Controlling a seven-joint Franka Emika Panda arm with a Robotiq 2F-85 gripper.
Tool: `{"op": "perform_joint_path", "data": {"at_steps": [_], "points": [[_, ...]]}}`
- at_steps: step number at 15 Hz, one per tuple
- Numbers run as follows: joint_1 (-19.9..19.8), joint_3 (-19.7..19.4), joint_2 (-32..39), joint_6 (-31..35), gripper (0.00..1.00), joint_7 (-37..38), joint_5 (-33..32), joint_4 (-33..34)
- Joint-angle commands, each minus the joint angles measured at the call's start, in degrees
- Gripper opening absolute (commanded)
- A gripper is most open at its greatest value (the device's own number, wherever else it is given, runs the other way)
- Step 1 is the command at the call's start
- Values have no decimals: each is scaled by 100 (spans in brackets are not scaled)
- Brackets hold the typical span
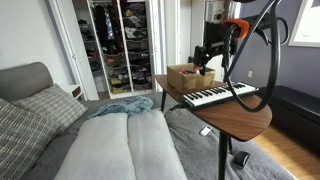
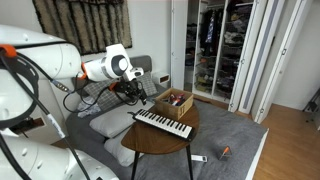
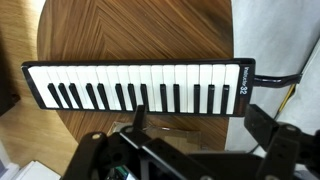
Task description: Press one white key on the left side of the keyboard
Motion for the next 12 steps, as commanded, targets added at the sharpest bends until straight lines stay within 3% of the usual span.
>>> {"op": "perform_joint_path", "data": {"at_steps": [1,9,12], "points": [[-18,134,-299,-255,100,393,-42,-19],[-97,212,-742,-477,100,942,-13,-133],[-68,154,-568,-428,100,773,16,-29]]}}
